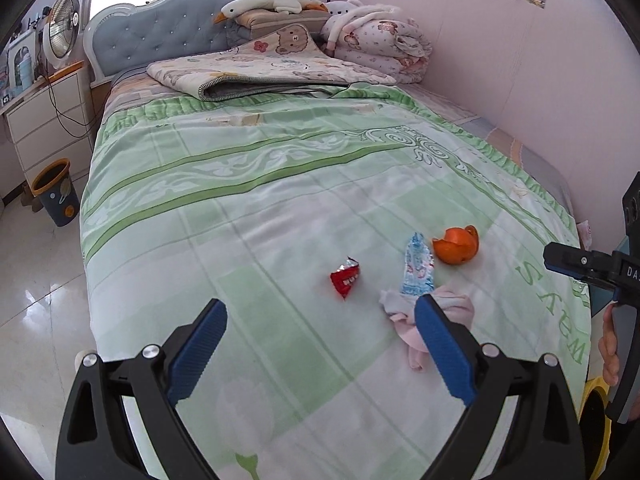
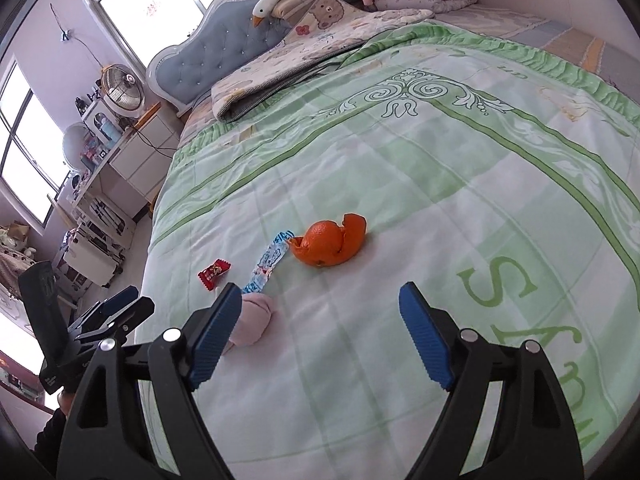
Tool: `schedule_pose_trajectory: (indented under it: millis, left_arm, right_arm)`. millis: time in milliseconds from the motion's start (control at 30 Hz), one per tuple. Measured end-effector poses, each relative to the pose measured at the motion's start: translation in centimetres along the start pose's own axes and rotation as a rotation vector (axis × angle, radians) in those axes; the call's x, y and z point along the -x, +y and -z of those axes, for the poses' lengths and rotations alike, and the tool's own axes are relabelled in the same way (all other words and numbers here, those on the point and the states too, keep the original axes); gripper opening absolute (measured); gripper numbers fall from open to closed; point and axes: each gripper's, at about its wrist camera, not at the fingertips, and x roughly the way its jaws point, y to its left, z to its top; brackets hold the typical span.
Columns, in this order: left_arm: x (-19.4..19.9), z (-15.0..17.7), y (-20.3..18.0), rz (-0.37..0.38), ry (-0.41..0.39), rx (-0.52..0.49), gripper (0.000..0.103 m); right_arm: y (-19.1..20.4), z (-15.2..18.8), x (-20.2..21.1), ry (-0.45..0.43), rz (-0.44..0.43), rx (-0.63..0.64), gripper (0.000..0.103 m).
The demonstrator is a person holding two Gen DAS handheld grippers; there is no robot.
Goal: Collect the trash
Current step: 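Move both open tools back toward the red wrapper and orange peel, then grasp the red wrapper with the left tool while the right tool grasps the orange peel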
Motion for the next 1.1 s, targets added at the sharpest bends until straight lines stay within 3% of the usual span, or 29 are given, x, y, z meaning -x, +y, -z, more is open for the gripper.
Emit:
schedule_pose_trajectory:
  millis: [467, 800, 967, 1067, 1100]
  left_arm:
    - [-6.7, -1.8, 0.7, -0.026, 0.061, -0.001, 0.091]
    - [-8.5, -1.6, 0.1, -0.001, 0.082, -0.03, 0.09]
    - [-8.9, -1.7, -0.6, 0.006, 0.082, -0.059, 0.066]
    - [-9.1, -1.6, -1.5, -0.002, 0.081, -0.104, 0.047]
    - [-9.1, -1.5, -1.7, -0.011, 0.081, -0.115, 0.036]
  right_arm:
    - [0.6, -3.4, -7.8, 0.069, 0.014, -0.023, 0.077]
    - [0.6, -3.7, -10.3, 0.076, 0.051, -0.012, 0.068]
    - [0.7, -3.5, -11.2, 0.07, 0.085, 0.004, 0.061]
    - [0.6, -3.1, -12.0, 0.092, 0.076, 0.009, 0.057]
    - [0.6, -2.9, -12.3, 0.094, 0.076, 0.011, 0.057]
